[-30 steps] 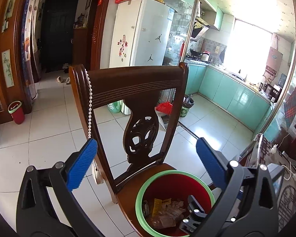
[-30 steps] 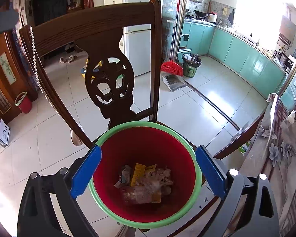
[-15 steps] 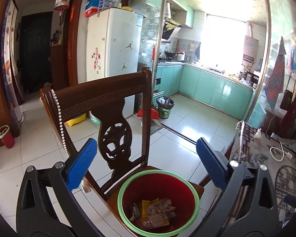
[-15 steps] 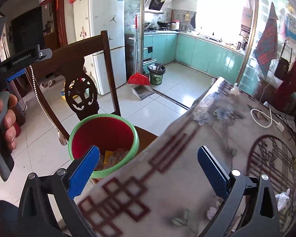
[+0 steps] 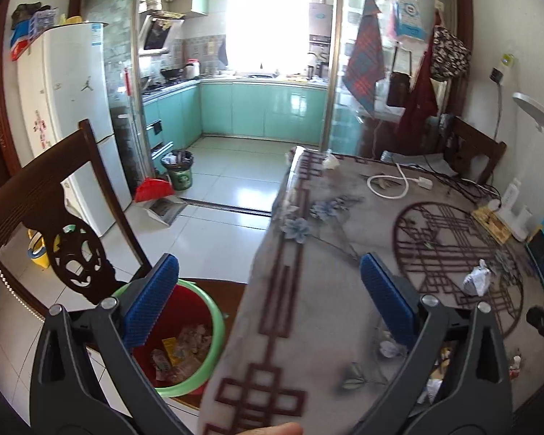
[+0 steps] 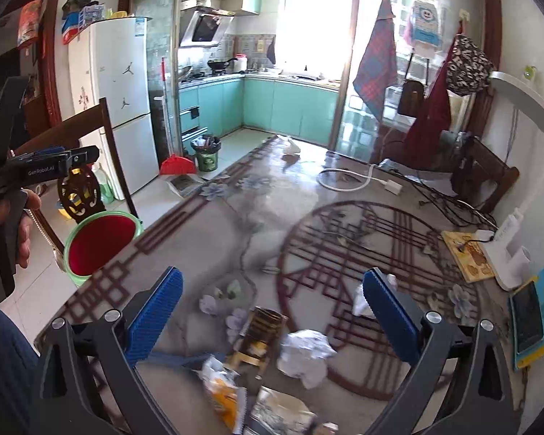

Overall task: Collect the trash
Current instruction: 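Move both tools back over the table toward the remaining trash, then grasp the brown snack box with the left tool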

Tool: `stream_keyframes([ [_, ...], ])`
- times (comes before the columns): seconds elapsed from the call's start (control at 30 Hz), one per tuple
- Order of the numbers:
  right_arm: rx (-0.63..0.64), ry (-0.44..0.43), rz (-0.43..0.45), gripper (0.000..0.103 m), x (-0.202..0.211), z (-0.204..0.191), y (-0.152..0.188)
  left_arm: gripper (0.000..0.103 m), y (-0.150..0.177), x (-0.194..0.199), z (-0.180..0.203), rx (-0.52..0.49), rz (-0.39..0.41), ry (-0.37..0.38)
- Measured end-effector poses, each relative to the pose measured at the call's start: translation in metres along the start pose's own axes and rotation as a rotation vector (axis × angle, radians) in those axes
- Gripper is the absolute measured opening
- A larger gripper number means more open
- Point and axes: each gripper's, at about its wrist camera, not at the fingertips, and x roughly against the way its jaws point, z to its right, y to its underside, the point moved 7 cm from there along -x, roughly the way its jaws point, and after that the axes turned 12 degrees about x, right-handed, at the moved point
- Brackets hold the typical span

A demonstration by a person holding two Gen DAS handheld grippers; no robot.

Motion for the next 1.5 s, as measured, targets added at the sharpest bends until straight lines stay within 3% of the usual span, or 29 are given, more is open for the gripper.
stream_keyframes([
  [0.17, -0.035, 0.061, -0.032, 0.097, 0.016, 0.046, 0.046, 0.098, 0.035, -0.009, 0.056, -0.042, -0.089, 0.111],
  [0.47, -0.123, 0.081, -0.056, 0.096, 0.019, 0.082, 0.1, 0.098, 0.104, -0.026, 0.121, -0.11, -0.279, 0.206],
  [0.63, -0.145, 0.06, -0.055, 0.096, 0.014, 0.082, 0.114, 0.098, 0.135, -0.044, 0.141, -0.143, -0.386, 0.198],
  [0.83, -0.201, 0.022, -0.061, 0.096, 0.007, 0.088, 0.129, 0.098, 0.162, -0.066, 0.154, -0.167, -0.46, 0.168],
  [1.17, -0.255, 0.031, -0.045, 0.096, 0.014, 0.105, 0.134, 0.098, 0.193, -0.093, 0.177, -0.213, -0.513, 0.128],
  [1.37, -0.264, 0.029, -0.039, 0.097, 0.015, 0.107, 0.133, 0.098, 0.195, -0.107, 0.174, -0.222, -0.515, 0.082],
  [1.5, -0.265, 0.023, -0.042, 0.097, 0.014, 0.105, 0.134, 0.092, 0.197, -0.115, 0.175, -0.219, -0.53, 0.071],
])
